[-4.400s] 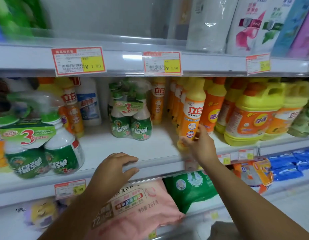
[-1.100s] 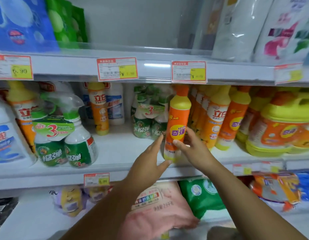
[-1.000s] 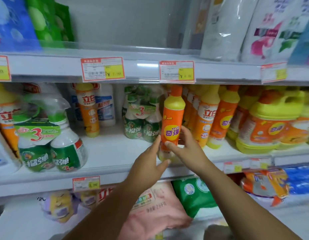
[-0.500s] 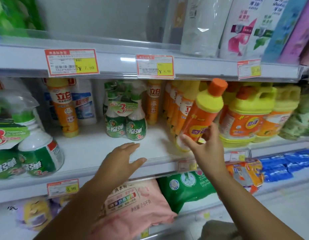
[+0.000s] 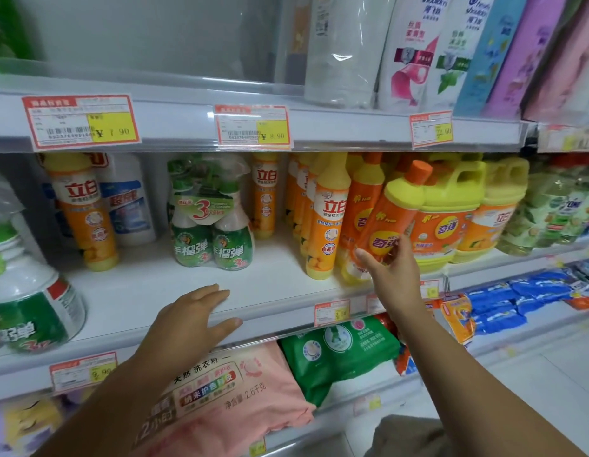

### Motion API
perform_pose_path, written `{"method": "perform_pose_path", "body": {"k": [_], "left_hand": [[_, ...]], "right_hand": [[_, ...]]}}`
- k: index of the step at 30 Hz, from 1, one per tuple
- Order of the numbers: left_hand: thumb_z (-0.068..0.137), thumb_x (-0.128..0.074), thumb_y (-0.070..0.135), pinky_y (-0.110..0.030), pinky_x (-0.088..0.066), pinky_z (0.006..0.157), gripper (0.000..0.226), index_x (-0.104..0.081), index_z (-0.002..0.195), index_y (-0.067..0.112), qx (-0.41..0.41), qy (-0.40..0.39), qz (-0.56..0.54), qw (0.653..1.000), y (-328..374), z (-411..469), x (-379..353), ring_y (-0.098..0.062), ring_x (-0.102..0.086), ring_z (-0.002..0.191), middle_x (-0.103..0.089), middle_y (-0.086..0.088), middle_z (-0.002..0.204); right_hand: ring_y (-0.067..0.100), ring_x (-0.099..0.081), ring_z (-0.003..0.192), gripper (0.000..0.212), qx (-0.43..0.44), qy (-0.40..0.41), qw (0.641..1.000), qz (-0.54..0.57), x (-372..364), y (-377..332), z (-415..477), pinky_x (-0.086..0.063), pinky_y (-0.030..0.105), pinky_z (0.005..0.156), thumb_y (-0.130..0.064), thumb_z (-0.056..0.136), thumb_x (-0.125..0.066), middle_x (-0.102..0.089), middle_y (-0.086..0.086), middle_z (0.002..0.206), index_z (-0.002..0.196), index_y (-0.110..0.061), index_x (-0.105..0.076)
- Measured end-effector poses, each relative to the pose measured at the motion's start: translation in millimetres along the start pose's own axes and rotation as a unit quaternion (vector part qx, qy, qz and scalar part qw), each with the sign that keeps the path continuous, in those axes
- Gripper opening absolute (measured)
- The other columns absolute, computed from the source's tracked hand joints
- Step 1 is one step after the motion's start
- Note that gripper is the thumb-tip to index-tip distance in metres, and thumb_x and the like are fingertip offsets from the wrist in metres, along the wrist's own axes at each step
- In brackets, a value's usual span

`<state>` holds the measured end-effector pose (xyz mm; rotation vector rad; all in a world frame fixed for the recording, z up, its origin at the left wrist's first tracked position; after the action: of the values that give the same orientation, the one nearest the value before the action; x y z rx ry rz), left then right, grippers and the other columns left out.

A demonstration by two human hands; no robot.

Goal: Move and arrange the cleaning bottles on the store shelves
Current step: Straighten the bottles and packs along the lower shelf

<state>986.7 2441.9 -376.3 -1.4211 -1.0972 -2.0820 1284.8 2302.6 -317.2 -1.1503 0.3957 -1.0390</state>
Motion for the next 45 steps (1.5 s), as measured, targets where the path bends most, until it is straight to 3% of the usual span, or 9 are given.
{"method": "perform_pose_path", "body": {"k": [6,13,21,27,30,32,34,40,45], "left_hand": [[0.085,-0.046,0.059,-0.031,-0.025,0.111,0.062,-0.034,0.140,0.034,-0.001,-0.002,0.015,1.000,0.4,-0.5,-0.5,-0.008,-0.030,0.136,-0.030,0.012,0.150],[0.085,-0.047,0.059,-0.029,-0.024,0.111,0.062,-0.033,0.140,0.034,-0.005,0.004,0.026,1.000,1.2,-5.5,1.8,-0.007,-0.032,0.134,-0.033,0.012,0.149],[0.085,-0.048,0.058,-0.029,-0.024,0.110,0.064,-0.030,0.141,0.035,-0.003,0.008,0.017,1.000,2.4,-8.6,3.6,-0.010,-0.033,0.134,-0.033,0.011,0.149],[0.085,-0.048,0.057,-0.029,-0.022,0.112,0.062,-0.032,0.141,0.034,-0.005,0.009,0.009,1.000,0.3,-9.2,4.9,-0.009,-0.030,0.136,-0.032,0.011,0.150],[0.086,-0.048,0.057,-0.029,-0.021,0.112,0.062,-0.032,0.141,0.034,-0.003,0.010,0.008,1.000,-5.3,-12.1,7.4,-0.009,-0.029,0.136,-0.032,0.010,0.150],[0.086,-0.047,0.057,-0.028,-0.020,0.112,0.061,-0.033,0.140,0.034,0.001,0.014,0.017,1.000,-12.3,-17.1,10.8,-0.008,-0.028,0.137,-0.032,0.010,0.150],[0.086,-0.046,0.057,-0.028,-0.018,0.112,0.059,-0.034,0.140,0.035,0.003,0.021,0.022,1.000,-18.7,-23.4,17.4,-0.007,-0.026,0.137,-0.032,0.011,0.150],[0.088,-0.049,0.050,-0.024,-0.027,0.105,0.051,-0.043,0.135,0.032,0.022,0.034,0.004,0.999,-48.3,-48.8,49.3,-0.007,-0.038,0.128,-0.044,0.012,0.142],[0.086,-0.052,0.048,-0.021,-0.033,0.098,0.047,-0.051,0.129,0.030,0.059,0.042,-0.016,0.997,-91.5,-74.3,74.7,-0.009,-0.045,0.120,-0.054,0.009,0.132]], "right_hand": [[0.011,-0.061,0.093,0.058,-0.009,-0.037,0.999,-0.026,-11.5,9.9,13.0,-0.047,0.019,0.075,-0.023,0.079,-0.074,-0.063,-0.004,0.111,0.130,-0.018,-0.047],[0.020,-0.061,0.104,0.061,-0.013,-0.065,0.997,-0.031,-20.6,13.9,21.5,-0.050,0.034,0.087,-0.021,0.080,-0.073,-0.062,0.002,0.121,0.134,-0.022,-0.044],[0.019,-0.058,0.107,0.060,-0.033,-0.080,0.996,0.015,-21.4,18.0,21.5,-0.044,0.017,0.070,-0.014,0.085,-0.067,-0.058,0.001,0.123,0.137,-0.022,-0.038],[0.021,-0.055,0.116,0.067,-0.060,-0.089,0.994,0.018,-24.2,27.4,17.3,-0.046,0.032,0.086,-0.018,0.085,-0.067,-0.054,0.001,0.129,0.142,-0.023,-0.031],[0.020,-0.047,0.124,0.080,-0.062,0.012,0.998,-0.018,-5.2,21.7,5.4,-0.043,0.039,0.101,-0.031,0.081,-0.072,-0.046,0.003,0.138,0.145,-0.021,-0.025],[0.020,-0.048,0.118,0.068,-0.009,0.121,0.990,-0.066,13.2,-3.0,-8.4,-0.045,0.044,0.100,-0.036,0.082,-0.068,-0.047,0.004,0.129,0.138,-0.017,-0.035],[0.019,-0.052,0.103,0.048,0.076,0.148,0.985,-0.042,6.9,-37.2,-23.8,-0.049,0.043,0.088,-0.031,0.085,-0.064,-0.050,0.004,0.114,0.126,-0.017,-0.044],[0.008,-0.059,0.083,0.031,0.164,-0.088,0.983,-0.006,-119.4,-91.7,-67.6,-0.052,0.030,0.073,-0.021,0.087,-0.063,-0.058,0.001,0.104,0.115,-0.027,-0.051],[0.009,-0.059,0.101,0.035,0.150,-0.294,0.943,-0.043,-251.5,-106.5,-100.6,-0.050,0.037,0.089,-0.028,0.088,-0.062,-0.061,-0.003,0.116,0.121,-0.019,-0.056]]}}
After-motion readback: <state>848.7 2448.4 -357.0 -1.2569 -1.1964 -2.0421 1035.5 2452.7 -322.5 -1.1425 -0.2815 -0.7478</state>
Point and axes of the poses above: each hand's wrist, its own z-axis towards the middle knuckle, its own x-axis out of the back of the hand, y = z × x, the point moved 10 cm from there along z, towards the middle knuckle
